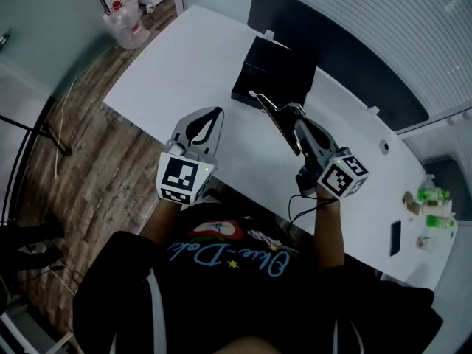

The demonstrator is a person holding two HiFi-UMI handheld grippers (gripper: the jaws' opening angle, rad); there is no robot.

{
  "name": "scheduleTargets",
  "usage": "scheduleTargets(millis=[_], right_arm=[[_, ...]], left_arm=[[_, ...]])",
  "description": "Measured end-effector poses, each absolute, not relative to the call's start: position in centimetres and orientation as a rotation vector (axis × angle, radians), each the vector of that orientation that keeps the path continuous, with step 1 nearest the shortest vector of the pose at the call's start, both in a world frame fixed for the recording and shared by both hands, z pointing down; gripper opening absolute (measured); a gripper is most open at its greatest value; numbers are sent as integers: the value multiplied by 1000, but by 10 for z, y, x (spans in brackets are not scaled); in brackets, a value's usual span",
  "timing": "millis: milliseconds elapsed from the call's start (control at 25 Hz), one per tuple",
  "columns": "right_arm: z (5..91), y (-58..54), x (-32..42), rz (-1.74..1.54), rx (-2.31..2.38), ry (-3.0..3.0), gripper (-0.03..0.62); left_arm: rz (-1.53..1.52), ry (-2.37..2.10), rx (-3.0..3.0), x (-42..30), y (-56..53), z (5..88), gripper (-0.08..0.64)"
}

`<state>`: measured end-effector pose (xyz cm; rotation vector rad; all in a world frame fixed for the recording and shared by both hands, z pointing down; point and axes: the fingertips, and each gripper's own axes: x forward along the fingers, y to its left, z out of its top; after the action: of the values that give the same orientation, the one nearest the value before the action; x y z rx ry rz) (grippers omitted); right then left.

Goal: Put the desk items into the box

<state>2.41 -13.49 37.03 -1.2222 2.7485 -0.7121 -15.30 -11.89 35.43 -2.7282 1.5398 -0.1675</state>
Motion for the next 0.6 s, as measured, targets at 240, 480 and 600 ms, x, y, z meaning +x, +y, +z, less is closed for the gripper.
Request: scheduleTargets(millis=[240, 480, 600], right_arm=[[369, -144, 3, -699, -1249, 2704, 29], [365, -144, -7, -684, -1309, 2669, 29], [365, -141, -8, -676, -1339, 2660, 29]], left_arm=[[-174, 1506, -2738, -179, -129, 354, 8], [-174, 1441, -2769, -189, -132, 353, 8], [-163, 1416, -2792, -190, -132, 354, 8]])
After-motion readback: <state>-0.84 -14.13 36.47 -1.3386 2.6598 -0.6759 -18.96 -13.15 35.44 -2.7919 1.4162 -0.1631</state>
